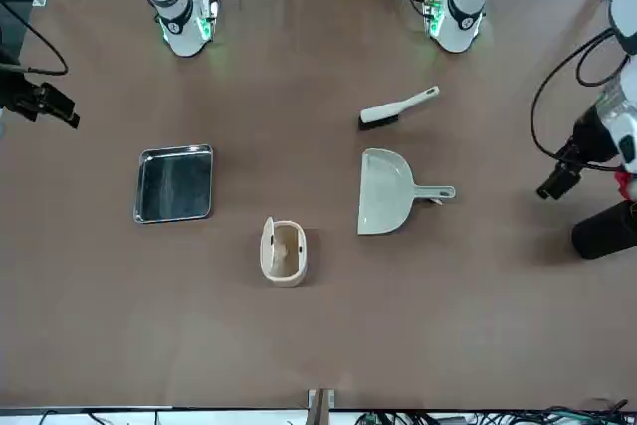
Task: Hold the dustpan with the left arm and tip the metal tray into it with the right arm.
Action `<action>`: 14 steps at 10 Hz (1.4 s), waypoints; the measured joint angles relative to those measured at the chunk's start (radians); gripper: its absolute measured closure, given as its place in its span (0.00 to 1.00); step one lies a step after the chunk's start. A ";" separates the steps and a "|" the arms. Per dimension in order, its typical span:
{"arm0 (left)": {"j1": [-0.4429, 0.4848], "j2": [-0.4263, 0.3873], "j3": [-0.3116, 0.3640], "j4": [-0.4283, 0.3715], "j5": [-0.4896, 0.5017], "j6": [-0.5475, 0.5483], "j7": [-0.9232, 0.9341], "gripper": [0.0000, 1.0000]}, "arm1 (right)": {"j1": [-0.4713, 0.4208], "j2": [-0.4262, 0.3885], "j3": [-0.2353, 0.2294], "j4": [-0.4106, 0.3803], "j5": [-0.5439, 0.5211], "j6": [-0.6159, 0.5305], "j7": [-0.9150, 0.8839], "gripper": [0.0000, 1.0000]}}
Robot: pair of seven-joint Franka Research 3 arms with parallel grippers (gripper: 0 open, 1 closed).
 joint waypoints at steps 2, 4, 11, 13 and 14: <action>0.000 0.000 -0.029 0.014 0.001 -0.069 0.220 0.00 | 0.008 0.000 0.005 0.000 0.000 0.000 0.000 0.00; -0.002 -0.002 -0.041 0.049 0.001 -0.172 0.409 0.00 | 0.012 -0.003 0.004 0.000 0.000 0.004 0.000 0.00; 0.002 -0.013 -0.108 0.124 0.099 -0.244 0.468 0.00 | 0.004 -0.005 0.001 -0.007 0.000 0.030 0.000 0.00; 0.002 -0.013 -0.108 0.125 0.099 -0.245 0.469 0.00 | 0.004 -0.007 0.003 -0.007 0.000 0.030 0.000 0.00; 0.003 -0.013 -0.108 0.125 0.095 -0.245 0.469 0.00 | 0.004 -0.007 0.003 -0.007 0.000 0.030 0.000 0.00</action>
